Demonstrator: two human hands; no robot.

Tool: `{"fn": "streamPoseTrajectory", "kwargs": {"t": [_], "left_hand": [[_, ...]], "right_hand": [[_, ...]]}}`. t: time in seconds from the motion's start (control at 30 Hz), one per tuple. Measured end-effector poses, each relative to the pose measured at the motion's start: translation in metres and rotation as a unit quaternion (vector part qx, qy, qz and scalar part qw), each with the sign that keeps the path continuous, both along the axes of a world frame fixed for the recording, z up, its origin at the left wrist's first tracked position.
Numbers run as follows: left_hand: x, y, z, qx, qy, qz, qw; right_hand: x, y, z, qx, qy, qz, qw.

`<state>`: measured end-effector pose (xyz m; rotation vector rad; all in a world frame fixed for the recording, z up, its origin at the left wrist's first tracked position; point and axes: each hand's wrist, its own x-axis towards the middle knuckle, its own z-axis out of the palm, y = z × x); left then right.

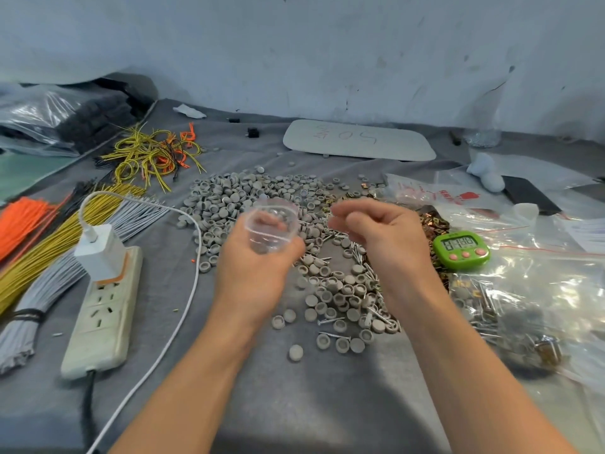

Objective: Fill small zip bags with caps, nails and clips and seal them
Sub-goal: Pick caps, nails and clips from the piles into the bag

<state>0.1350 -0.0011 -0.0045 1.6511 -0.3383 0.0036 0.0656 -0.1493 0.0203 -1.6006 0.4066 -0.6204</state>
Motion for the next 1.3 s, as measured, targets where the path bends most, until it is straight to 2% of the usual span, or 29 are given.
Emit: {"fn": "streamPoseTrajectory", "kwargs": {"t": [0.07, 0.1, 0.13, 0.17, 0.2, 0.23, 0.27, 0.4, 0.6, 0.77, 0.83, 0.93, 1.03, 1.1, 1.3], "left_hand": [[0.006, 0.009, 0.006, -0.056, -0.008, 0.031, 0.998], [0.008, 0.014, 0.007, -0.025, -0.062, 0.068, 0.995], [0.008, 0.019, 0.007, 0.038, -0.141, 0.094, 0.985], [0.008, 0.023, 0.007, 0.125, -0.234, 0.115, 0.957], [0.007, 0.023, 0.004, 0.200, -0.321, 0.138, 0.915], [0.007, 0.022, 0.002, 0.239, -0.357, 0.151, 0.890], [0.005, 0.020, 0.002, 0.256, -0.353, 0.155, 0.886], [0.004, 0.011, -0.003, 0.267, -0.240, 0.132, 0.924], [0.004, 0.012, -0.009, 0.287, -0.242, 0.103, 0.921], [0.008, 0.016, -0.012, 0.308, -0.231, 0.088, 0.919], [0.008, 0.014, -0.014, 0.317, -0.232, 0.081, 0.916], [0.008, 0.012, -0.016, 0.323, -0.228, 0.055, 0.917], [0.005, 0.011, -0.018, 0.319, -0.219, 0.018, 0.922], [0.002, 0.008, -0.017, 0.309, -0.222, -0.007, 0.925], [-0.006, 0.000, -0.015, 0.282, -0.226, -0.059, 0.931]], "right_hand": [[-0.004, -0.007, -0.008, -0.140, 0.134, 0.005, 0.981], [-0.005, -0.009, -0.013, -0.198, 0.183, 0.021, 0.963], [-0.005, -0.011, -0.016, -0.248, 0.217, 0.036, 0.944], [-0.005, -0.012, -0.019, -0.290, 0.240, 0.052, 0.925], [-0.005, -0.012, -0.020, -0.323, 0.260, 0.071, 0.907], [-0.005, -0.011, -0.020, -0.344, 0.277, 0.095, 0.892], [-0.006, -0.009, -0.019, -0.356, 0.292, 0.117, 0.880], [-0.006, 0.000, -0.020, -0.403, 0.325, 0.140, 0.844], [-0.007, 0.005, -0.022, -0.461, 0.333, 0.101, 0.817], [-0.011, -0.004, -0.025, -0.428, 0.299, 0.056, 0.851], [-0.012, -0.008, -0.028, -0.386, 0.280, 0.026, 0.879], [-0.017, -0.011, -0.024, -0.274, 0.174, -0.032, 0.945], [-0.021, -0.003, -0.011, -0.126, 0.025, -0.003, 0.992], [-0.021, 0.005, -0.004, -0.095, -0.019, 0.040, 0.994], [-0.010, 0.019, -0.001, -0.218, 0.018, 0.058, 0.974]]}}
